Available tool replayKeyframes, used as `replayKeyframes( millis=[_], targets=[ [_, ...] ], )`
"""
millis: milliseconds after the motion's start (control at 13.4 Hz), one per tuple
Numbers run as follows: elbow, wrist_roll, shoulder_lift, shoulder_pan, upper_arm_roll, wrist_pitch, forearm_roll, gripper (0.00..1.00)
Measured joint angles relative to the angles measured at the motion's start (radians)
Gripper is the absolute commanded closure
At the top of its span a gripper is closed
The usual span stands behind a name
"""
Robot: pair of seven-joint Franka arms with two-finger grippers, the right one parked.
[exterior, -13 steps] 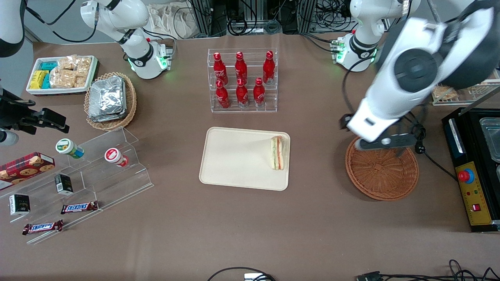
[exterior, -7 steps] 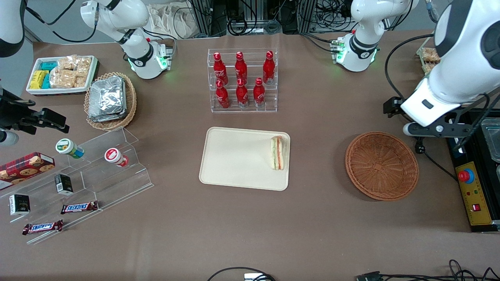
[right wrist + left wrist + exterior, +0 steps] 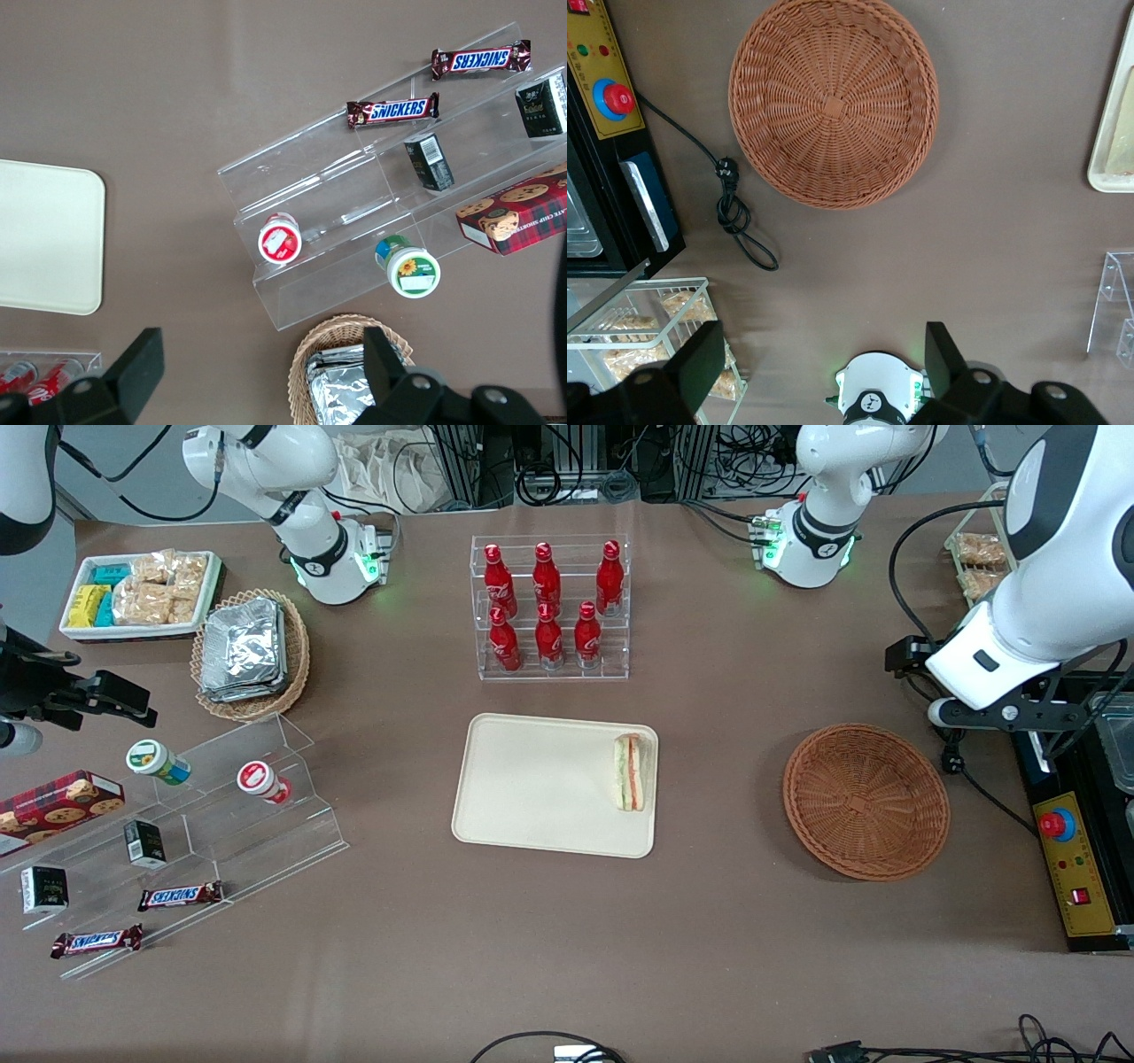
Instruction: Place sandwich from basket to tray
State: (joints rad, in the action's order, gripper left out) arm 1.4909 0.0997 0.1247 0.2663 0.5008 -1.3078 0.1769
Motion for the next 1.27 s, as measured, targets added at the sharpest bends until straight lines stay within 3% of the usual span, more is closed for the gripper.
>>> replayKeyframes(
  millis=[374,673,823,1272],
  targets=[
    [0.012,-0.005,-0.015,-0.018,-0.026,0.000,-0.002,0.00],
    [0.014,-0.063,-0.035,-0.245,-0.314,-0.010,-0.051,0.00],
    [0.036,-0.132,-0.054,-0.303,-0.418,-0.053,-0.079,0.00],
    [0.245,-0.171,-0.189,-0.308,-0.441,-0.202,-0.092,0.00]
  ],
)
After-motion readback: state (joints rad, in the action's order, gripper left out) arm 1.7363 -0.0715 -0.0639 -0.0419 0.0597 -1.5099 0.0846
